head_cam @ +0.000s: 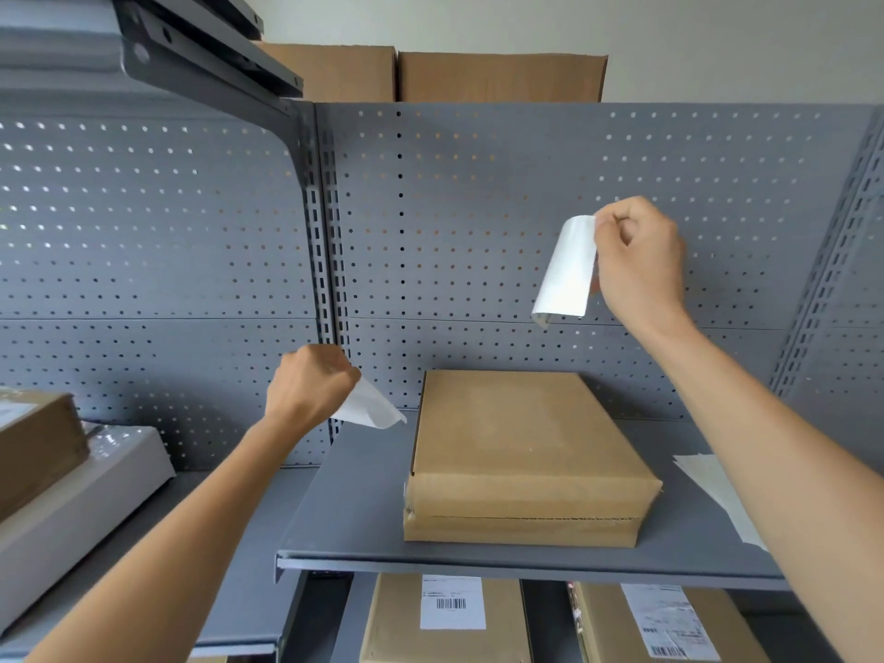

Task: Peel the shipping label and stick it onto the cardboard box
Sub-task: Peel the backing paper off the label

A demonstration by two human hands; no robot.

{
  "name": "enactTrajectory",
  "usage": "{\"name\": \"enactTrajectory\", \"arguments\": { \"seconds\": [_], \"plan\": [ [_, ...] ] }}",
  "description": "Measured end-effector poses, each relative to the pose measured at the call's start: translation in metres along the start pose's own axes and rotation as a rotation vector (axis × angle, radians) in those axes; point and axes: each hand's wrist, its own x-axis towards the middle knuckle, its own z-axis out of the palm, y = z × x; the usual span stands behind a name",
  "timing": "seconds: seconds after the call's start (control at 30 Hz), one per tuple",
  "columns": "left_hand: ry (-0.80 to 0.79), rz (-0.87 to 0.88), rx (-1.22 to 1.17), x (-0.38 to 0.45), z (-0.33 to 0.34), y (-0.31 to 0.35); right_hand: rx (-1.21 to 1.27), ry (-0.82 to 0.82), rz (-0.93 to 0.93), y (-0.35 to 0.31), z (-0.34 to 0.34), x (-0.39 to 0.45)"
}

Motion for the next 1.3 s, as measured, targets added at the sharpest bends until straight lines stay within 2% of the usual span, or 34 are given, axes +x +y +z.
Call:
{"name": "enactTrajectory", "arguments": {
  "seconds": [0.3, 0.53, 0.63, 0.77, 0.83, 0.93, 1.07, 1.3],
  "plan": [
    [0.003, 0.05, 0.002, -0.003, 0.021, -0.009, -0.001, -0.076, -0.016, 0.008, 0.008, -0.015],
    [0.144, 0.25, 0.109, -0.004, 0.031, 0.006, 0.01, -0.079, -0.031, 0.013, 0.003, -0.014],
    [0.099, 0.198, -0.069, -0.004, 0.031, 0.03, 0.003, -0.084, -0.075, 0.012, 0.003, -0.017],
    [-0.188, 0.067, -0.525, -0.006, 0.024, 0.086, -0.072, -0.051, -0.262, 0.011, 0.01, -0.026],
    [-0.294, 0.01, -0.703, -0.01, 0.022, 0.11, -0.139, -0.015, -0.449, 0.01, 0.016, -0.036],
    [-0.369, -0.038, -0.84, -0.013, 0.024, 0.13, -0.252, 0.022, -0.734, 0.012, 0.026, -0.058],
    [-0.369, -0.048, -0.884, -0.015, 0.03, 0.137, -0.354, 0.018, -0.944, 0.016, 0.031, -0.073],
    [-0.274, 0.029, -0.857, -0.015, 0.037, 0.133, -0.401, -0.074, -1.011, 0.03, 0.031, -0.078]
  ]
}}
